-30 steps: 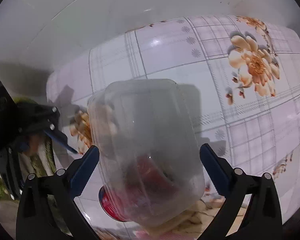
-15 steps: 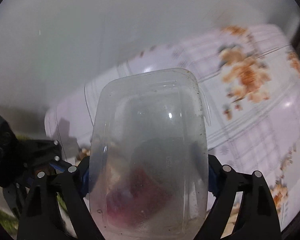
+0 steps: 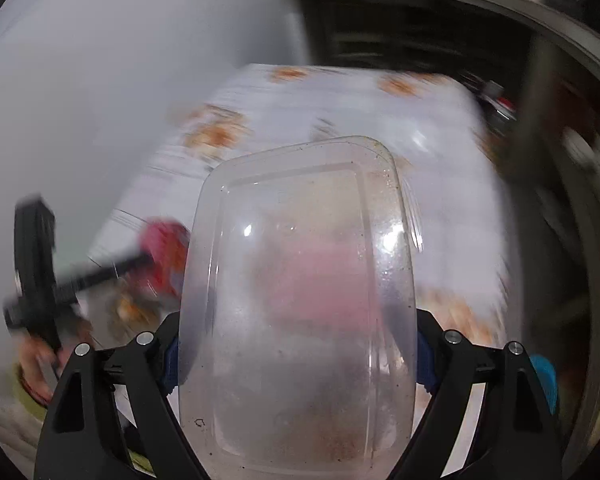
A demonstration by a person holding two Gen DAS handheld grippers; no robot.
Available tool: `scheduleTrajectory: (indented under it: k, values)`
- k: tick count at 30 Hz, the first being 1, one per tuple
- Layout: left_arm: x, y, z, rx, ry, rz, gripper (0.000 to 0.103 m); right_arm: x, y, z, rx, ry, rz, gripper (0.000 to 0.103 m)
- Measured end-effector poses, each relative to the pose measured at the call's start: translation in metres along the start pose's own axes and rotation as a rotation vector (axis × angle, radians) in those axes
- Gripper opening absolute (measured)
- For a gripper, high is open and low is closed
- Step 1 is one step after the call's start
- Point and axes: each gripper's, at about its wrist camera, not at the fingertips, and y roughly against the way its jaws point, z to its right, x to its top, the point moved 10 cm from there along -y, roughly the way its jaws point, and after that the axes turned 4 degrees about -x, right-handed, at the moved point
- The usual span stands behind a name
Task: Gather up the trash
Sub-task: 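Grasp the clear plastic container with the right tool, then grasp the red Drink Milk can with the left tool while the right tool holds the container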
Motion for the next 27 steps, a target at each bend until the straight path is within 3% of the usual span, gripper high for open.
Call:
scheduleTrajectory:
  k: [4,5,8,12,17,24,27]
  values:
    - [0.006,-0.017,-0.004,0.053,0.028,-0.045,0.075,-0.065,0.008,0.017,-0.024,-0.129,-0.009,0.082]
    - [0.008,-0.021,-0.007,0.077,0.041,-0.061,0.07,-0.073,0.008,0.02,-0.018,-0.156,-0.013,0.082]
    - [0.011,-0.027,-0.007,0.079,0.065,-0.074,0.068,-0.09,0.005,0.028,-0.058,-0.199,-0.002,0.082]
    - [0.012,-0.02,0.002,0.1,0.028,-0.023,0.067,-0.098,0.0,0.034,-0.064,-0.224,0.024,0.082]
    - [-0.006,0.015,0.05,0.139,-0.27,0.189,0.066,-0.098,-0.005,0.035,-0.056,-0.239,0.034,0.082]
    - [-0.055,0.021,0.081,0.228,-0.511,0.24,0.065,-0.093,-0.003,0.037,-0.097,-0.237,0.049,0.082]
    - [-0.077,0.013,0.091,0.294,-0.638,0.213,0.065,-0.094,-0.004,0.039,-0.117,-0.252,0.036,0.082]
